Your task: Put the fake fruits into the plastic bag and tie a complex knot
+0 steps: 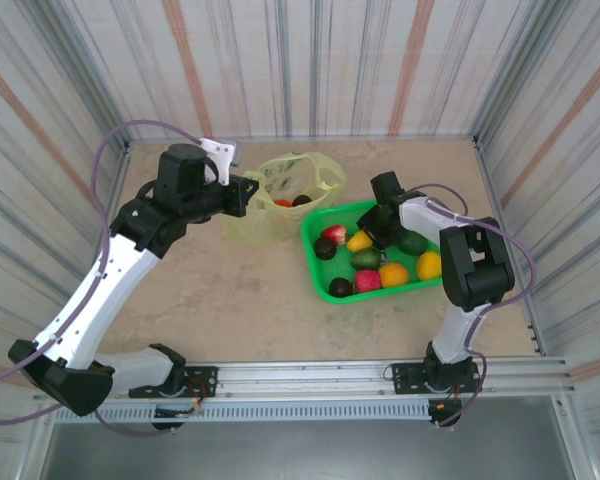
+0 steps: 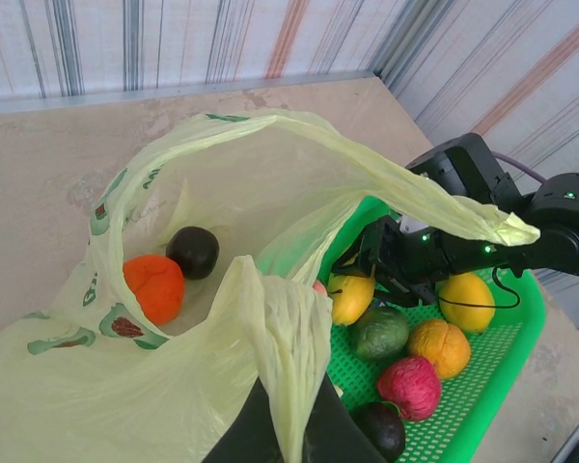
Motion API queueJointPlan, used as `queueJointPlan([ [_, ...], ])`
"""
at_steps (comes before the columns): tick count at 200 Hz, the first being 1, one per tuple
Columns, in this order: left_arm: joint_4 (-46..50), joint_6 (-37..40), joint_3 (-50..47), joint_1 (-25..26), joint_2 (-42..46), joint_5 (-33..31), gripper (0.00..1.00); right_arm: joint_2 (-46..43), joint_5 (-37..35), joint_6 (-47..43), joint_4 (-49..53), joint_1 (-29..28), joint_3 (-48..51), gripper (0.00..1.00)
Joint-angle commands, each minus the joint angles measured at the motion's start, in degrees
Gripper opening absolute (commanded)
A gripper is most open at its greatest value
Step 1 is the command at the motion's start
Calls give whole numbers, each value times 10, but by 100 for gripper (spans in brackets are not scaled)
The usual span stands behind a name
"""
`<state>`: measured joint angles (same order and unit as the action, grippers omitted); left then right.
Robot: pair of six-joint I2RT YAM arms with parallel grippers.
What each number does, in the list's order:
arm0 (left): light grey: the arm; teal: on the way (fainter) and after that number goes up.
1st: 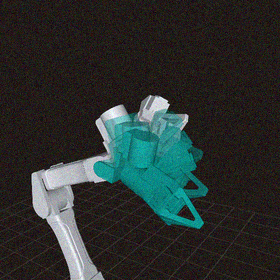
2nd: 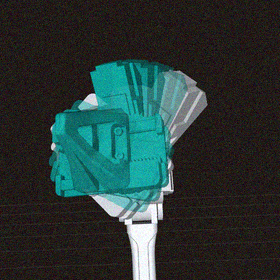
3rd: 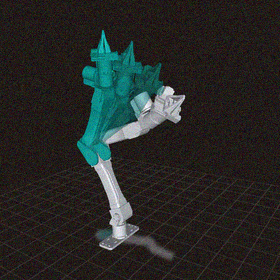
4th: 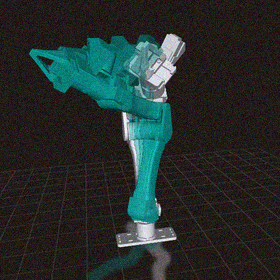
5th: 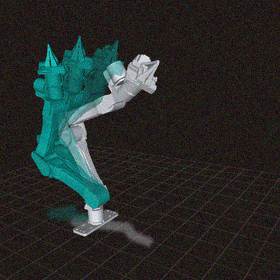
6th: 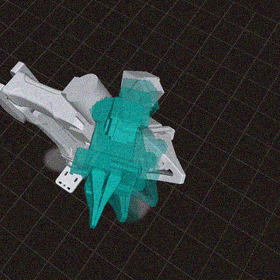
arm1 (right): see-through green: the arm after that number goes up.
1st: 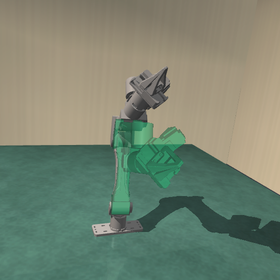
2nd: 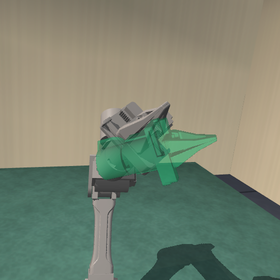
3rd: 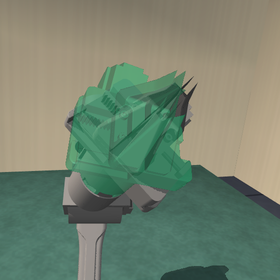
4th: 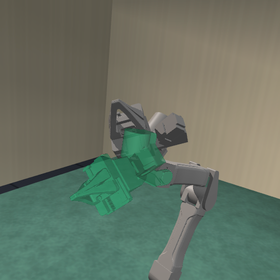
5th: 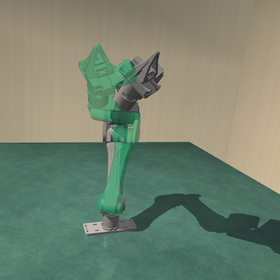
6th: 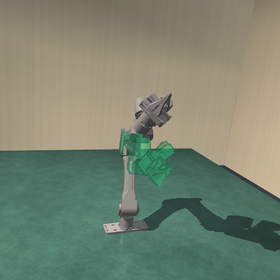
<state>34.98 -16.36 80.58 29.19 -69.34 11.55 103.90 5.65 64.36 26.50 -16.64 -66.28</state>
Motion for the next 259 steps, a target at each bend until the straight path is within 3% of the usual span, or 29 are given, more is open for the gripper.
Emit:
queueJointPlan([
  [1, 12, 10, 4, -4, 5, 2, 0, -6, -7, 14, 1, -4, -5, 49],
  [173, 4, 5, -10, -4, 14, 6, 0, -302, -65, 32, -67, -6, 114, 44],
  [226, 6, 4, -10, -4, 17, 5, 0, -372, -98, -63, -92, -53, 98, 44],
  [259, 9, 3, -7, -4, 16, 5, 0, -397, -121, -160, -110, -111, 36, 44],
])
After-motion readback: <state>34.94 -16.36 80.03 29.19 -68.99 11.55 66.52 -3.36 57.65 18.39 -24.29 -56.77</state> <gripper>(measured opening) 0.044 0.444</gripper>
